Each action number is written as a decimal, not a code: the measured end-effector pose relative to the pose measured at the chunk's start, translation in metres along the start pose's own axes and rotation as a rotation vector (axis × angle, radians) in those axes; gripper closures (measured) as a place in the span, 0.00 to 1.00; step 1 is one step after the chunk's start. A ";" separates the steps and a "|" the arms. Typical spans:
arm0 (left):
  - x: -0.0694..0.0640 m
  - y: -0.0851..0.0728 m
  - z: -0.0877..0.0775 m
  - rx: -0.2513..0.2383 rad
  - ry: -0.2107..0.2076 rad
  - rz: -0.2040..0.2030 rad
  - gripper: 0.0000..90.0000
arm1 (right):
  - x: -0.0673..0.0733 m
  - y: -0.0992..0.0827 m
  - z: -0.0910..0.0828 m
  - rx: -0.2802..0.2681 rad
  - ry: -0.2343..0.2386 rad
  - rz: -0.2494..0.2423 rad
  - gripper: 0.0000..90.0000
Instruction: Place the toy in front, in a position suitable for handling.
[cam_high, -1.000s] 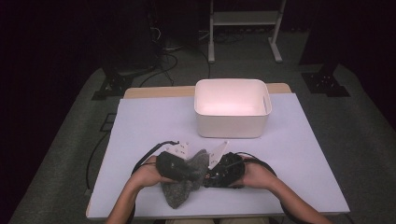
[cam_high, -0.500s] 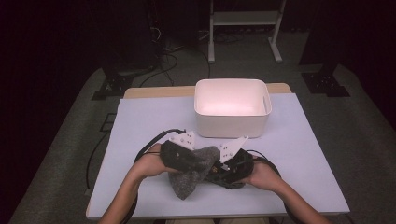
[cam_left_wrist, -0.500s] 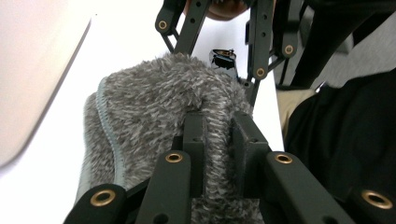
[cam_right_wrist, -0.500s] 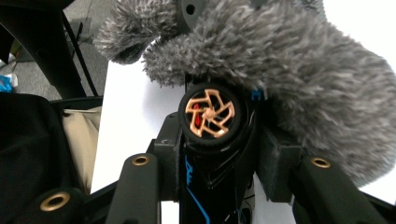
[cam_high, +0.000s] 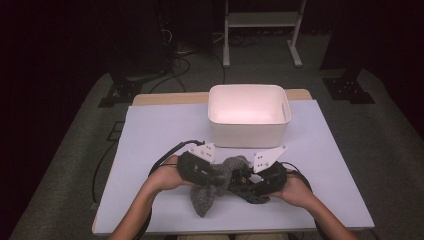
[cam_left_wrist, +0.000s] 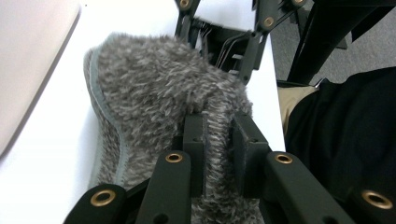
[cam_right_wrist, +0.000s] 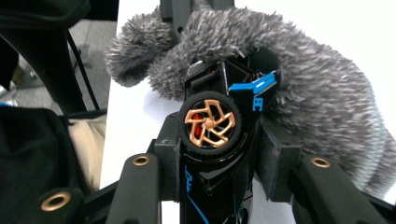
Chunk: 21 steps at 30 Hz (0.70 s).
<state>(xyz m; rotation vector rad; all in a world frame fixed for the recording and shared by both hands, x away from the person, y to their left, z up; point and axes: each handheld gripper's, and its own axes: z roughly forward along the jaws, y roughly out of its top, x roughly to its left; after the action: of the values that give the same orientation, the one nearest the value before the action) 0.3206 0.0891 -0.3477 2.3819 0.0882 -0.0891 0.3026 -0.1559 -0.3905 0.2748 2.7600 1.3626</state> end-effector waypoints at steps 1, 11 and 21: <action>0.000 0.000 0.000 0.000 0.000 0.000 0.86 | 0.000 0.000 0.001 -0.008 0.001 0.002 0.63; -0.007 0.015 -0.025 -0.008 0.020 0.043 0.86 | 0.001 0.014 0.011 -0.063 0.028 -0.014 0.63; -0.007 0.014 -0.017 -0.005 0.013 0.036 0.86 | 0.002 0.015 0.000 -0.020 0.013 -0.017 0.63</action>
<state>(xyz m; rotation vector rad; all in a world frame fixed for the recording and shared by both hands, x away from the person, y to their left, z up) 0.3159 0.0905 -0.3253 2.3786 0.0511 -0.0559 0.3027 -0.1465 -0.3784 0.2422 2.7509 1.3928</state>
